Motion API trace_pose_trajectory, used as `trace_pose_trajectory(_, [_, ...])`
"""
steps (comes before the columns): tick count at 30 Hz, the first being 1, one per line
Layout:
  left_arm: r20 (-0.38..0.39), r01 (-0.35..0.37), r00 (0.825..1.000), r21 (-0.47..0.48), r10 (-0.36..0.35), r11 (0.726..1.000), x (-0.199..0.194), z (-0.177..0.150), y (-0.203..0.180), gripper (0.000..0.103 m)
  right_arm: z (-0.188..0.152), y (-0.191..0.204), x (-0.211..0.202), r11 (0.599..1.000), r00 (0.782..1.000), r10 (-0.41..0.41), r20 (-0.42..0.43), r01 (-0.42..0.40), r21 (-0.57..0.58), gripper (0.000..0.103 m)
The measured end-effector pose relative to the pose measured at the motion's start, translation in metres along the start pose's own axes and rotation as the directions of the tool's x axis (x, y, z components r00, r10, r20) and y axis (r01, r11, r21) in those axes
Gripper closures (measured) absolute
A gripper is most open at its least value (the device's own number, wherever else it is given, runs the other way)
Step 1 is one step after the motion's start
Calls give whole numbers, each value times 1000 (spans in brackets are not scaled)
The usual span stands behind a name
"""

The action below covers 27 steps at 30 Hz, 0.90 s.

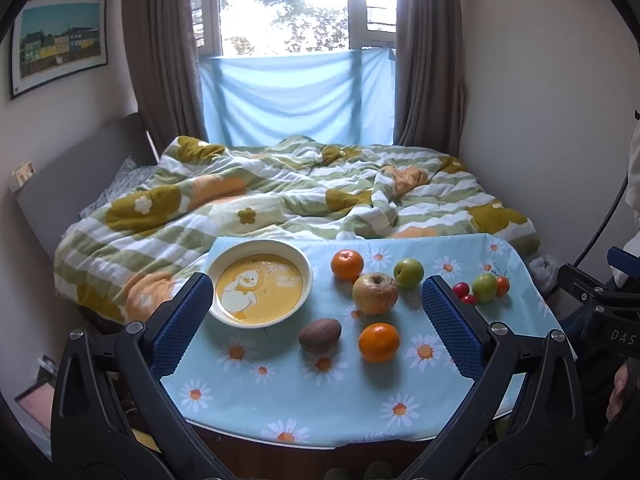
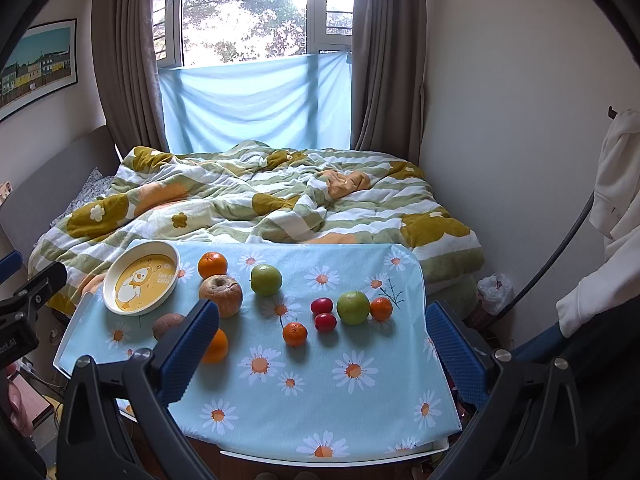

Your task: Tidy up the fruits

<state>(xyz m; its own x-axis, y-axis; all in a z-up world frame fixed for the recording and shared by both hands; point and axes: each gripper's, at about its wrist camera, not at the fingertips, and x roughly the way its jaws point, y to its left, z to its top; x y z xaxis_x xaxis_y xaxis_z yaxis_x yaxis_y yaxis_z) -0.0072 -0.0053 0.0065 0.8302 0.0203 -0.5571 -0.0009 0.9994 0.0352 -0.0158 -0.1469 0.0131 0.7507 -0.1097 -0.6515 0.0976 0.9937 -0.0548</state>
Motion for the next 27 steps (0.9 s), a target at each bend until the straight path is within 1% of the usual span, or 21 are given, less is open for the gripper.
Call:
trace_pose_trajectory(11, [-8, 3, 1000, 2, -3, 1000, 1, -2, 0, 0, -2, -2, -1, 1000, 1000, 2, 2, -2, 1, 0])
trace_pose_trajectory(15, [-29, 8, 1000, 16, -7, 1000, 3, -6, 1, 0, -2, 0, 2, 1000, 1000, 12, -10, -12, 5, 0])
trace_pose_trajectory(19, [-73, 28, 997, 17, -27, 999, 12, -11, 1, 0, -5, 3, 10, 1000, 999, 15, -36, -15, -1, 0])
trace_pose_trajectory(20, [-86, 35, 996, 20, -34, 999, 15, -13, 1, 0, -11, -5, 11, 1000, 999, 20, -43, -20, -1, 0])
trace_pose_trajectory(22, [-114, 51, 992, 26, -47, 998, 24, -18, 0, 0, -14, -7, 17, 1000, 998, 24, -56, -24, -3, 0])
trace_pose_trajectory(27, [-188, 105, 977, 22, -99, 994, 52, -30, -4, 0, -22, -12, 38, 1000, 995, 26, -96, -27, -8, 0])
